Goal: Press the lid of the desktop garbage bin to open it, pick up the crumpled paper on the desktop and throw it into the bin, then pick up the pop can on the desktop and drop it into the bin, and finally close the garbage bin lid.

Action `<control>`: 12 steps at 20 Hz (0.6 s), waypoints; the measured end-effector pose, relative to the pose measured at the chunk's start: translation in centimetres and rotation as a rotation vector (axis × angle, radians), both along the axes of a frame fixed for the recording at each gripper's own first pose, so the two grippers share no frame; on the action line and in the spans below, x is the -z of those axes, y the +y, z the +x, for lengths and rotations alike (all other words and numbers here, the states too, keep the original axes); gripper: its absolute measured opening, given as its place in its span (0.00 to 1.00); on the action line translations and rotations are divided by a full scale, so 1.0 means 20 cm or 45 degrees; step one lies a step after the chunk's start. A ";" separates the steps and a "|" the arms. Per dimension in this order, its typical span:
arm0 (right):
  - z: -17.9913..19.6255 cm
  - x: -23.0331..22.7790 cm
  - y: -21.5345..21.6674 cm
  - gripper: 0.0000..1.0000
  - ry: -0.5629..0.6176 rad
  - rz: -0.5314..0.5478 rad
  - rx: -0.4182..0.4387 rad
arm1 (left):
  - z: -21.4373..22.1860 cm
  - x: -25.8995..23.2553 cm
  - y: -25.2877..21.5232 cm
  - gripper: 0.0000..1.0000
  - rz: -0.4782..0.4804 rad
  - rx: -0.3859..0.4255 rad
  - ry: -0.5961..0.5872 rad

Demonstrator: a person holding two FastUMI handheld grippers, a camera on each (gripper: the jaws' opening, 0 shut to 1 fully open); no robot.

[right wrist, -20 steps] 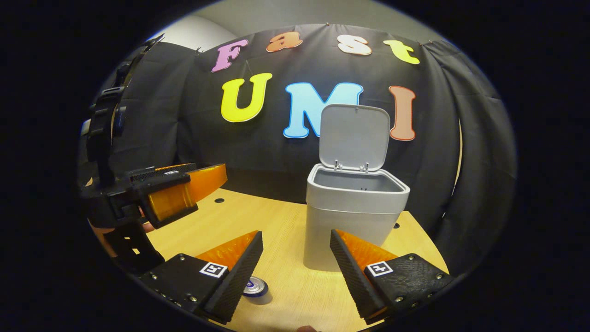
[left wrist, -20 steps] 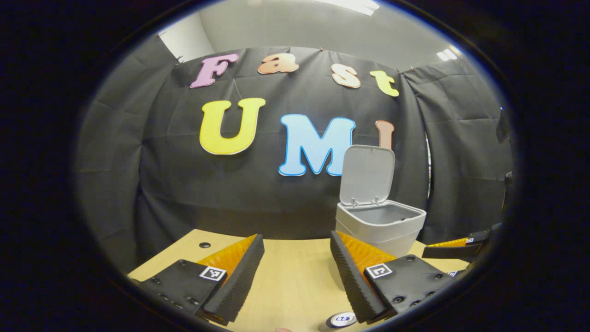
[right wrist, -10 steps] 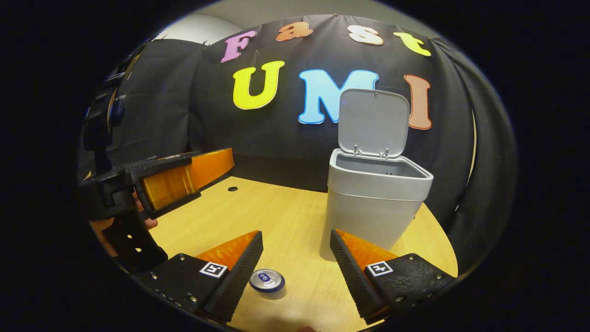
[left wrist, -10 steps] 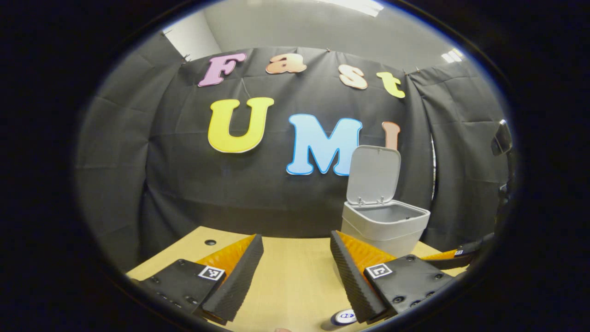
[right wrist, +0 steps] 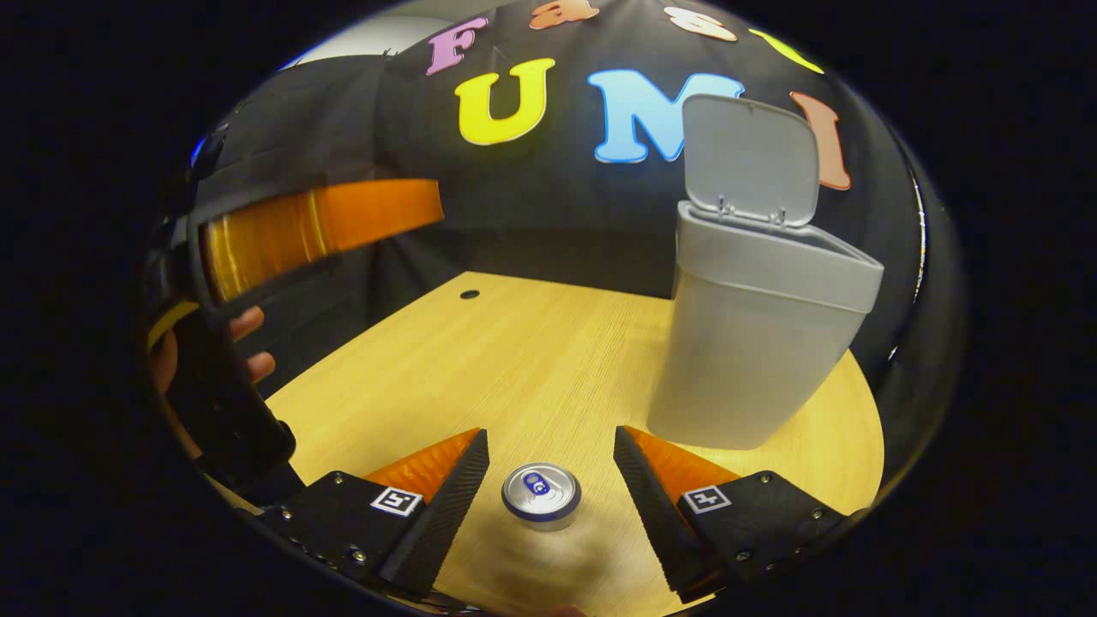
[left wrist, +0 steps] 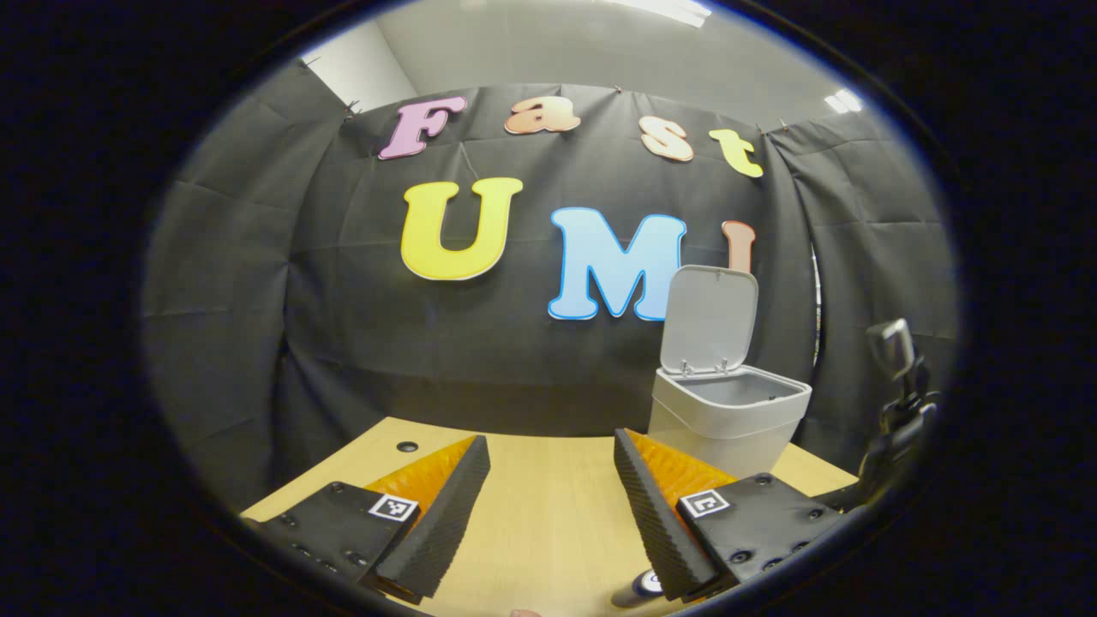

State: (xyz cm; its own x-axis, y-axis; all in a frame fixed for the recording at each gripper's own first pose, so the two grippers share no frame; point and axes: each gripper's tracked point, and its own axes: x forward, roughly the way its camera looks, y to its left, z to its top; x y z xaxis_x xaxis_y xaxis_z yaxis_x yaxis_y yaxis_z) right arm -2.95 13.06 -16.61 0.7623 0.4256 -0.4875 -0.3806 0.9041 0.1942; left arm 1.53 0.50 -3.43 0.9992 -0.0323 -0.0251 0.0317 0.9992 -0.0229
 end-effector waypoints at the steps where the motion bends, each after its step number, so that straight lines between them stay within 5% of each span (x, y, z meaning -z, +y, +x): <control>1: -0.01 0.04 0.01 0.95 0.040 -0.010 -0.004 | 0.00 0.00 0.02 0.95 0.004 -0.005 -0.001; 12: -0.04 0.31 0.09 0.95 0.254 -0.090 -0.060 | -0.04 0.04 0.09 0.96 -0.024 -0.042 0.043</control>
State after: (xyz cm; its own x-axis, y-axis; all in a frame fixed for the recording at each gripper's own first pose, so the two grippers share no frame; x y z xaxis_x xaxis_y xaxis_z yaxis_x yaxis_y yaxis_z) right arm -3.76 14.95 -22.90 0.6278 0.4177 -0.6568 -0.3831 0.9004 0.2064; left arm 0.69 2.22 -4.33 0.9983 -0.0002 -0.0586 -0.0022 0.9991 -0.0421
